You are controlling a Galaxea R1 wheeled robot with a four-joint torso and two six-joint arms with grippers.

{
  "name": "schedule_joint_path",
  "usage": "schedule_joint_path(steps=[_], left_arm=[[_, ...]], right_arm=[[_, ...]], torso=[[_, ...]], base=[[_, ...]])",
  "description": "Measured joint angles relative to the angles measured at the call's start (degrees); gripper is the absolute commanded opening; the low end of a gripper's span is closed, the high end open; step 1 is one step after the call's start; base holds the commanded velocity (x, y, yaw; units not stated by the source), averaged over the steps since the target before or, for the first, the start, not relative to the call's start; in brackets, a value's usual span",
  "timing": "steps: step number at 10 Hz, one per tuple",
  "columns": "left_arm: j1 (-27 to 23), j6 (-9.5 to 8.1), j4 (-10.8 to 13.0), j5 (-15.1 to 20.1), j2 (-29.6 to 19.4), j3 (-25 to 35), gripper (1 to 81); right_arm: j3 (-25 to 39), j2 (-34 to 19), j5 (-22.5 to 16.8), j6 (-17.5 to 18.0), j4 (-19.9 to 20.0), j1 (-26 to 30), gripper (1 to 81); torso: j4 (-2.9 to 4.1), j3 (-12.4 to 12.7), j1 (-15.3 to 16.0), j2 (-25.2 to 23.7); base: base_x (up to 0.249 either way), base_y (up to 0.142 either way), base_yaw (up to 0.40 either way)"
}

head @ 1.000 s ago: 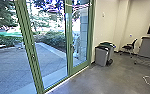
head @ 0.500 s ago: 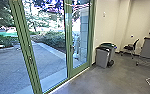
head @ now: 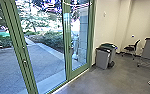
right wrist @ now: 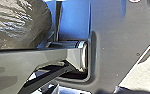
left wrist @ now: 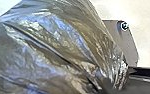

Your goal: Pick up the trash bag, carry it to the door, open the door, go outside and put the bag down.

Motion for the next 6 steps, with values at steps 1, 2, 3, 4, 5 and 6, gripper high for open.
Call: schedule_joint_path(steps=[1,2,3,4,5,6], left_arm=[[0.0,0.00,0.0,0.0,0.1,0.0,1.0],[0.0,0.00,0.0,0.0,0.0,0.0,1.0],[0.0,0.00,0.0,0.0,0.0,0.0,1.0],[0.0,0.00,0.0,0.0,0.0,0.0,1.0],[0.0,0.00,0.0,0.0,0.1,0.0,1.0],[0.0,0.00,0.0,0.0,0.0,0.0,1.0]], right_arm=[[0.0,0.0,0.0,0.0,0.0,0.0,81.1],[0.0,0.0,0.0,0.0,0.0,0.0,81.1],[0.0,0.1,0.0,0.0,0.0,0.0,81.1],[-0.1,0.1,0.0,0.0,0.0,0.0,81.1],[-0.1,0.1,0.0,0.0,0.0,0.0,81.1],[-0.1,0.1,0.0,0.0,0.0,0.0,81.1]], torso=[[0.00,0.0,0.0,0.0],[0.00,0.0,0.0,0.0],[0.00,0.0,0.0,0.0],[0.00,0.0,0.0,0.0],[0.00,0.0,0.0,0.0],[0.00,0.0,0.0,0.0]], base=[[0.190,-0.075,0.000],[0.190,-0.081,0.000],[0.190,-0.084,0.000],[0.190,-0.083,0.000],[0.190,-0.083,0.000],[0.190,-0.085,0.000]])
